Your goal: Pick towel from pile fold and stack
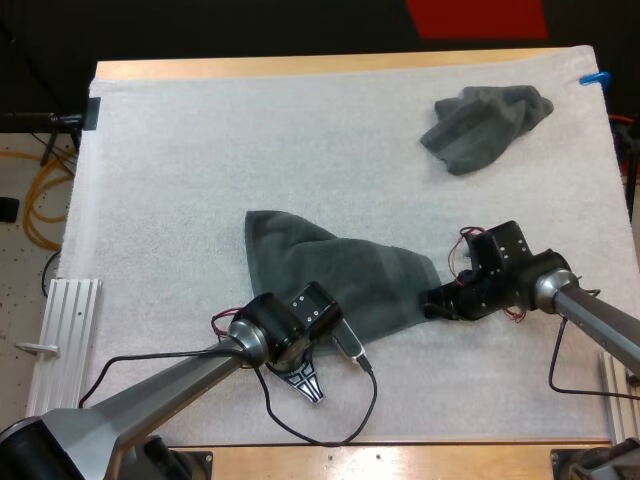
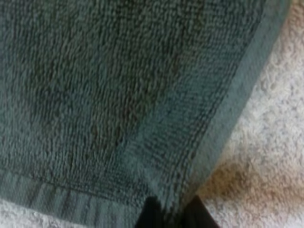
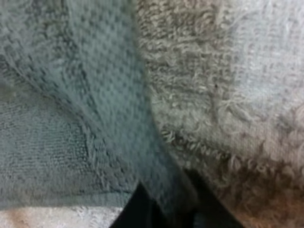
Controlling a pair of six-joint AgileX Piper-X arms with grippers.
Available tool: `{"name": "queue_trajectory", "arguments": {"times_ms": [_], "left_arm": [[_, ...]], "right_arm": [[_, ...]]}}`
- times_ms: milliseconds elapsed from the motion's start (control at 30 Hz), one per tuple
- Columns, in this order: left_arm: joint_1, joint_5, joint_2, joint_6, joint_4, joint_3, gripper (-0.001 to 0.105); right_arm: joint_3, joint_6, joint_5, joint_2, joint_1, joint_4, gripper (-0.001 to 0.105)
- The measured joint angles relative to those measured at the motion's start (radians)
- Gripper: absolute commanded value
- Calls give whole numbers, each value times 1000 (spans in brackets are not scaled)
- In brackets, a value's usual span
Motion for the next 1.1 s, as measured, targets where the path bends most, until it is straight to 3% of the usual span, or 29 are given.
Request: {"name": "queue_trajectory", "arguments": {"times_ms": [167,367,533,833,1100], "left_arm": [[0,0,-98,-85,-28,-15,0],[0,0,-288,-146,-47,-110,0],[0,0,-423,-193,-100,-177,0],[0,0,-553,-245,-106,-227,0],[-4,10,-641,-313,-72,-228,0]], "right_arm": [[0,17,5,-131,0,0,1],[-9,131,7,-434,0,0,1],[-82,201,35,-638,0,41,1],[-225,210,82,-788,3,320,1],[-239,250,86,-864,113,552,1]]}}
